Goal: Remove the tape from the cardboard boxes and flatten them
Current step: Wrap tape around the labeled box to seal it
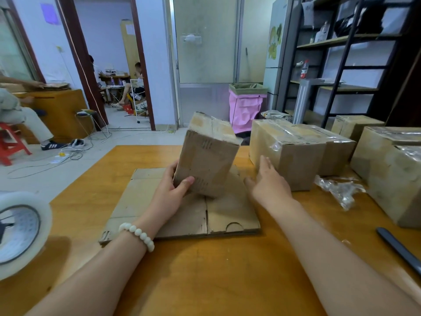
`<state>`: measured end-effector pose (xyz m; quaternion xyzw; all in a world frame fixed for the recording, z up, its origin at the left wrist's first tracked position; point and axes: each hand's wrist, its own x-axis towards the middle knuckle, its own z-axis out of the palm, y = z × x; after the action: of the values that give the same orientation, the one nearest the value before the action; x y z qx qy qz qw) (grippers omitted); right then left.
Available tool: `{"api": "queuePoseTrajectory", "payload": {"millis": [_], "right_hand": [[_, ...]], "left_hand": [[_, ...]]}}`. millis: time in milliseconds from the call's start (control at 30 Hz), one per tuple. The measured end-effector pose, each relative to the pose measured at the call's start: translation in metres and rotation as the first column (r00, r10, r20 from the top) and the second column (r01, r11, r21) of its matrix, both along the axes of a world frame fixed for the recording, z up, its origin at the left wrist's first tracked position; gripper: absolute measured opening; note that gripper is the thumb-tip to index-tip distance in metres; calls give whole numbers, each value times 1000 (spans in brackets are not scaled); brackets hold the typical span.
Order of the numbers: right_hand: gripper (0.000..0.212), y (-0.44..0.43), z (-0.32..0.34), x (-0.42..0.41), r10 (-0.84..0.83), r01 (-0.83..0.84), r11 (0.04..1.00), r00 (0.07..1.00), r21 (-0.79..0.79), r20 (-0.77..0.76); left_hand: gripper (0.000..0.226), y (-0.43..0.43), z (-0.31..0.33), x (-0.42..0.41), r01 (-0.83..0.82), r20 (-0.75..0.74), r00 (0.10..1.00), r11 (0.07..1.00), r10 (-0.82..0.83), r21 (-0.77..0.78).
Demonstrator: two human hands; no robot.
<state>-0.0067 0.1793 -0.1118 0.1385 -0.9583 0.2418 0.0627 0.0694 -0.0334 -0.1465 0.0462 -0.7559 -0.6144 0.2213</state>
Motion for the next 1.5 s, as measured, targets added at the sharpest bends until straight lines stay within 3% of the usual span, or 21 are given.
{"api": "queuePoseTrajectory", "payload": {"millis": [100, 200, 267, 400, 500, 600, 667, 733, 833, 933, 1000, 1067, 1100, 1167, 1200, 1267, 1400, 1500], "right_hand": [[64, -3, 2, 2, 65, -61, 984, 998, -166, 15], [59, -13, 6, 12, 356, -261, 857, 923, -444, 145], [59, -22, 1, 19, 446, -317, 828, 872, -462, 200], [56, -24, -8, 17, 417, -278, 826, 886, -490, 201], [50, -16, -7, 7, 440, -243, 781, 868, -576, 229], [30, 0, -5, -5, 500, -140, 697, 798, -704, 336], [44, 9, -5, -11, 556, -113, 647, 747, -754, 365], [82, 14, -4, -13, 614, -92, 600, 689, -794, 384], [116, 8, -4, -14, 609, -60, 586, 690, -808, 391], [121, -3, -7, -6, 492, 1, 590, 792, -807, 361], [105, -7, -10, -2, 425, -53, 584, 870, -810, 250], [67, -8, -9, 1, 413, -190, 583, 907, -790, 87], [56, -8, -9, 1, 403, -243, 628, 914, -739, 42], [52, -8, -7, 0, 350, -285, 725, 936, -627, -21], [52, -8, -7, 0, 341, -311, 736, 938, -602, -68], [55, -8, -8, 1, 377, -384, 723, 916, -574, -138], [59, -10, -8, 8, 632, -404, 575, 771, -712, 72], [79, -17, -15, 9, 683, -409, 565, 718, -717, 130]], "left_hand": [[43, 2, 1, 0, -13, 15, 1000, 999, 13, 36], [43, 6, 2, 1, 32, 8, 999, 998, -32, 52], [42, 7, 3, 3, 66, 7, 998, 996, -66, 61], [48, 7, 4, 6, 111, 59, 991, 990, -116, 89], [75, 4, 2, 7, 200, 121, 969, 970, -217, 140], [68, 3, 1, 11, 258, 171, 949, 964, -265, 65], [53, 4, 0, 11, 252, 146, 954, 964, -261, 78], [47, 4, 0, 11, 246, 122, 959, 964, -257, 98], [52, 6, 2, 12, 265, 117, 957, 964, -265, 14], [61, 5, 2, 14, 290, 142, 950, 954, -278, -79], [65, 4, 2, 13, 299, 135, 949, 950, -286, -89], [78, 2, 1, 12, 308, 103, 947, 951, -303, -33], [82, 0, 0, 11, 307, 89, 949, 951, -304, -25], [68, -4, -2, 9, 280, 38, 960, 959, -279, -39], [63, -6, -2, 10, 266, 13, 964, 963, -266, -42], [78, -5, -1, 12, 234, -31, 972, 972, -235, -24], [107, -5, 0, 11, 180, -58, 983, 981, -177, 67], [96, -5, 1, 10, 139, -31, 990, 988, -137, 74]]}}
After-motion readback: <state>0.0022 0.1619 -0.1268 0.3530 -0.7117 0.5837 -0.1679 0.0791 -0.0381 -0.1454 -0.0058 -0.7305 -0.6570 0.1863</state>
